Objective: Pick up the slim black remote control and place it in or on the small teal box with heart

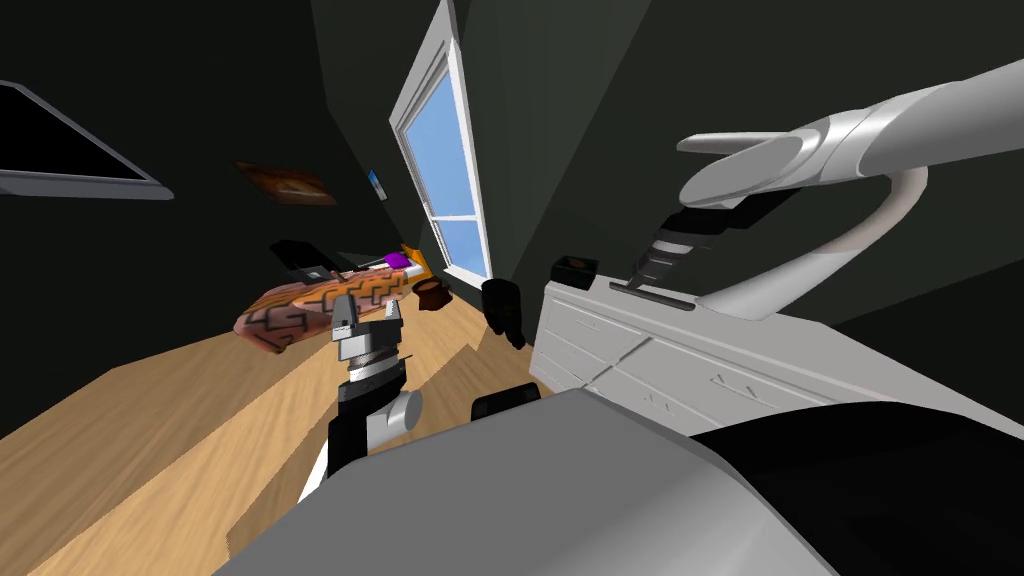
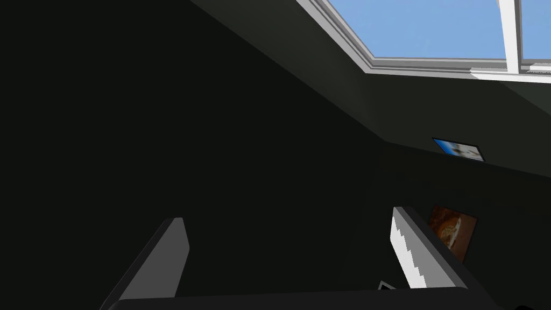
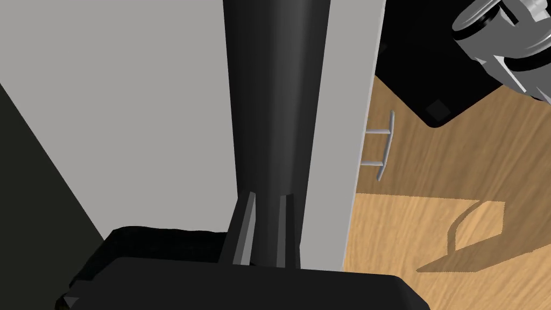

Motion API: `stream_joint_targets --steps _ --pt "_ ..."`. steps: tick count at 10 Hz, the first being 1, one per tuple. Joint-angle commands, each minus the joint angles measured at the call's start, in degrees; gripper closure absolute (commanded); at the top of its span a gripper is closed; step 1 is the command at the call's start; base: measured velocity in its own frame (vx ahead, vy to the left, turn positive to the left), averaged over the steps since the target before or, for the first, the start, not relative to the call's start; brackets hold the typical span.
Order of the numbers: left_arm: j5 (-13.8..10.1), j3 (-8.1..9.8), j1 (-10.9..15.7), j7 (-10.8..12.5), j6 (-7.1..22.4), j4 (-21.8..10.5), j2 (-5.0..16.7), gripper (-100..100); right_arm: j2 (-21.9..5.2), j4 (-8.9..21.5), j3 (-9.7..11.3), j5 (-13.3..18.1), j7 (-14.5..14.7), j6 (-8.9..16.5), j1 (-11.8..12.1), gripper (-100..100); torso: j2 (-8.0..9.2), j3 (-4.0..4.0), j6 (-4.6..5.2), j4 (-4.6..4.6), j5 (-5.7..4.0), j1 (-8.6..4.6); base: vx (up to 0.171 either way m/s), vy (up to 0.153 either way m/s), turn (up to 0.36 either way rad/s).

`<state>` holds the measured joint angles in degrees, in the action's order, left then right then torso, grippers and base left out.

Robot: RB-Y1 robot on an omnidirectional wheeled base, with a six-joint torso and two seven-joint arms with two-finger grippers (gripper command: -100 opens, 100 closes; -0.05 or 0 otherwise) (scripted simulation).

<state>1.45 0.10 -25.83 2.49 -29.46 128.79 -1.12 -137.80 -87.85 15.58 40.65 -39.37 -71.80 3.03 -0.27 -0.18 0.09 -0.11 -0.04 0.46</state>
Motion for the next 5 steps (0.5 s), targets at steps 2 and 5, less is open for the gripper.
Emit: stream_joint_targets --steps 2,5 --pt "0.00 0.00 0.00 0.00 0.00 0.00 0.00 0 0.48 3.12 -0.75 0.28 -0.89 -1.80 -1.18 100 0.01 0.00 0.00 -0.01 -0.03 -0.06 0.032 0.076 0.046" --pt "0.00 0.00 0.00 0.00 0.00 0.00 0.00 0 0.89 6.51 -1.47 0.34 -1.62 -3.75 -2.72 100 -0.05 -0.03 -0.01 -0.01 -0.02 -0.10 0.043 0.078 0.055"
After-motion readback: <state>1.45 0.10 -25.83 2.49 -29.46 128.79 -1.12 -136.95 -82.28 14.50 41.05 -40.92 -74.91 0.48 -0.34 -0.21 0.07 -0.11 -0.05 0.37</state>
